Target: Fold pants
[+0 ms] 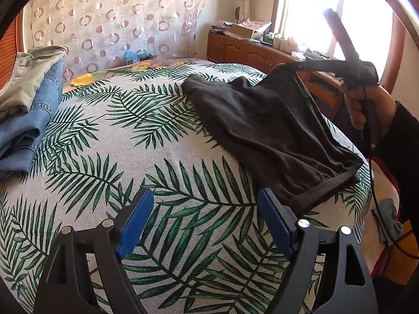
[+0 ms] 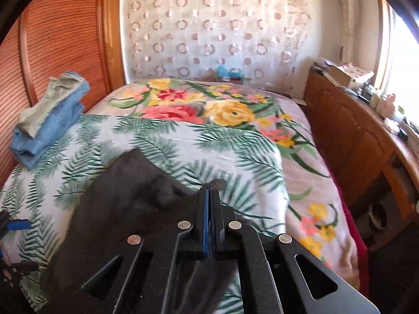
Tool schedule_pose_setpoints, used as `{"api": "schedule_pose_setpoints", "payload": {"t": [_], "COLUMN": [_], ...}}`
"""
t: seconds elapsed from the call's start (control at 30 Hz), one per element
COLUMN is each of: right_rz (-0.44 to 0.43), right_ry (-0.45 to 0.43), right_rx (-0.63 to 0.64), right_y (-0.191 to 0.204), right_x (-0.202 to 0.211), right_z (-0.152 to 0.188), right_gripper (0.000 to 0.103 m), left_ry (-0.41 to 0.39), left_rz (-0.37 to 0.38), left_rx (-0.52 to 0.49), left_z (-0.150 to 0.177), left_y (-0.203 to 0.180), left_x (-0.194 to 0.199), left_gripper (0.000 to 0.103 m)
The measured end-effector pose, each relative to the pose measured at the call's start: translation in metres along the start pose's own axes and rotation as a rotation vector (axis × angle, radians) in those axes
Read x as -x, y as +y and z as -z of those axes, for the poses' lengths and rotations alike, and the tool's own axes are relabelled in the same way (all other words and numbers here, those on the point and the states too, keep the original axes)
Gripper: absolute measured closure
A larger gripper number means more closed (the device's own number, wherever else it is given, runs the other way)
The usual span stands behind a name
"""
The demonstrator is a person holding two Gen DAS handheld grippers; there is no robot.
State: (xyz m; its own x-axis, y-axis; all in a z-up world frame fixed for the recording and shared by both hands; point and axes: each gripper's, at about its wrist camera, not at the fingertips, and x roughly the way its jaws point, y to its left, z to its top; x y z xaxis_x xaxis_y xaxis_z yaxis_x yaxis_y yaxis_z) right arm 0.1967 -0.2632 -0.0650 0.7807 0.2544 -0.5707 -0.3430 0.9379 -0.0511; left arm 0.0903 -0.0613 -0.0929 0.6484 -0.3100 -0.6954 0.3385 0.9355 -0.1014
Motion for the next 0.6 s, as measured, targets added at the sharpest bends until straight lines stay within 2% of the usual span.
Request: {"api": "schedule_pose_setpoints", "payload": {"t": [0.17,0.43,0.5,0.6], "right_rz": [0.068,0.069,0.069,0.058], "right_ry": [0.044,0.098,0.093,0.081], "right_rx": [-0.035,-0.079,-0.083,-0.068], "right_y": [-0.019,-0.028,-0.029,-0.024], "right_x": [-0.016,-0.036,-0.031,-0.017], "right_z": [0.007,0.013,0.014,0.021], "right_gripper": [0.102,0.102,0.093,0.089], "left_ry": [0.001,0.0,-0.002,-0.002], "left_rz": [0.0,0.001,0.002,0.003], "left_rx": [0.0,-0.001,0.001,0.002], "left_z": [0.0,0.0,0.0,0.001], "left_y": [0.0,0.0,-0.001,0.0], "left_x": [0.0,0.0,0.0,0.0], "left_gripper": [0.02,0.02,0.02,0.02]}}
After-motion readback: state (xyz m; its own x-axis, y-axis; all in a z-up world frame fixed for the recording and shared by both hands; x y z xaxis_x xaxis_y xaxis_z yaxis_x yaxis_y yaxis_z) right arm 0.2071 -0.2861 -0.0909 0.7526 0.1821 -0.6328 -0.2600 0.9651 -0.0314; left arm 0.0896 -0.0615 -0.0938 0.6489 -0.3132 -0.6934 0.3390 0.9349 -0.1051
